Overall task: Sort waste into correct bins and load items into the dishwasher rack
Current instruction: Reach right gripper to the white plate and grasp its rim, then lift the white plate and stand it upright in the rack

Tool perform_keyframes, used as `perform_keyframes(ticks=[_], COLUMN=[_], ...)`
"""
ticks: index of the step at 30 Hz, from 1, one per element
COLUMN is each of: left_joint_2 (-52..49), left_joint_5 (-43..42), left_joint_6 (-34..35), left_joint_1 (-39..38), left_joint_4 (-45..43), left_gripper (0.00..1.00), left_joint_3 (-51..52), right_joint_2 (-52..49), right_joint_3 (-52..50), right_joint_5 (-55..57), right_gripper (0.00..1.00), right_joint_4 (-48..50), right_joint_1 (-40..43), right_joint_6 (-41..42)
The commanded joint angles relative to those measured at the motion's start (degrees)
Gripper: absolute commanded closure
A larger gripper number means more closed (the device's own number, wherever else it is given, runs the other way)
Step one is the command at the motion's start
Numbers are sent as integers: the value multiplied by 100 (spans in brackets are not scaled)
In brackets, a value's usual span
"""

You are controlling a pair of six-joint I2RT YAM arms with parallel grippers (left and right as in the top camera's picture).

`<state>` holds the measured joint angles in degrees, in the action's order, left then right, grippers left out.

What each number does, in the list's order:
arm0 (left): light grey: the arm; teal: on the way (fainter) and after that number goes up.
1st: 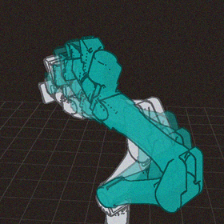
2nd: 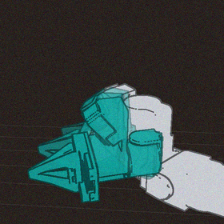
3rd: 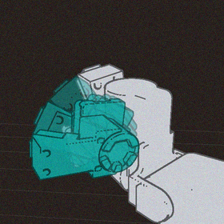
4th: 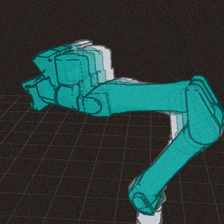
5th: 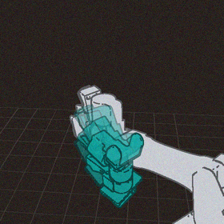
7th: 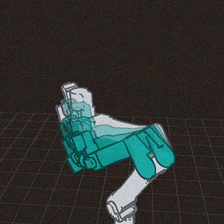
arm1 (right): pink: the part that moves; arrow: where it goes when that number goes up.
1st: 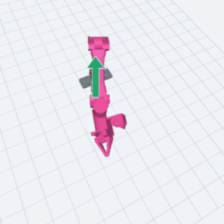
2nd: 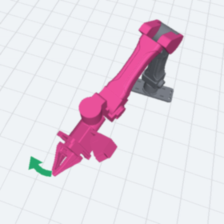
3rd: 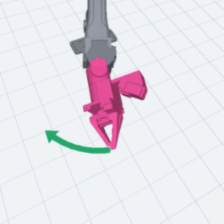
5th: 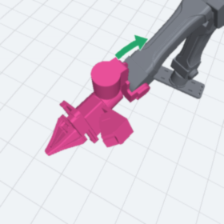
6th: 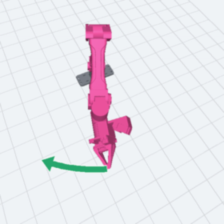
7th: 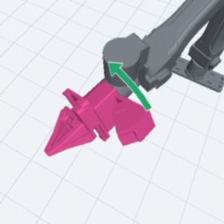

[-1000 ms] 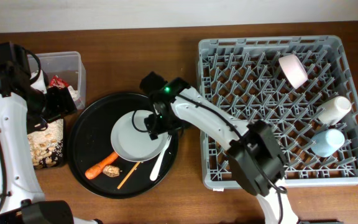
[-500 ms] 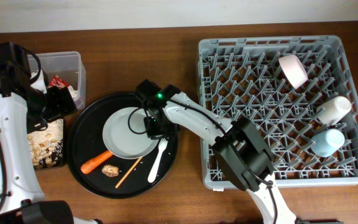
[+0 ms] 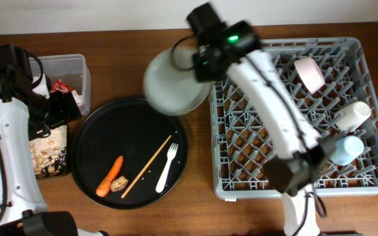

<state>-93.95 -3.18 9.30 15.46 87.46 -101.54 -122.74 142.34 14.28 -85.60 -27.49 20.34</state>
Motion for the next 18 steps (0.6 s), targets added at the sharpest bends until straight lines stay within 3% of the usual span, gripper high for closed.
perform_keyframes(ticks=[1,2,3,8,16,18], left_joint_2=[22,22,22,22,22,22], left_joint_5=[-66,-66,-66,-66,-66,-66], left_joint_6=[52,50,50,52,52,52], left_joint_1=[20,20,20,20,20,20], left_joint_4=[2,4,7,7,7,2], left_gripper=[14,14,14,14,14,14], left_joint_3=[31,31,31,31,31,31], right_joint_2=[254,249,223,48,48,48], right_joint_3=[197,155,149,-201,-2791,-2975], right_joint_5=[4079,4682,4924,5095,4763,4603], right_gripper=[96,96,96,96,96,96], right_joint_4=[-426,-837,-1095,-1106,149,365], right_joint_1=[332,476,597,846,431,199], right_joint_6=[267,1353,1906,2186,2500,2500])
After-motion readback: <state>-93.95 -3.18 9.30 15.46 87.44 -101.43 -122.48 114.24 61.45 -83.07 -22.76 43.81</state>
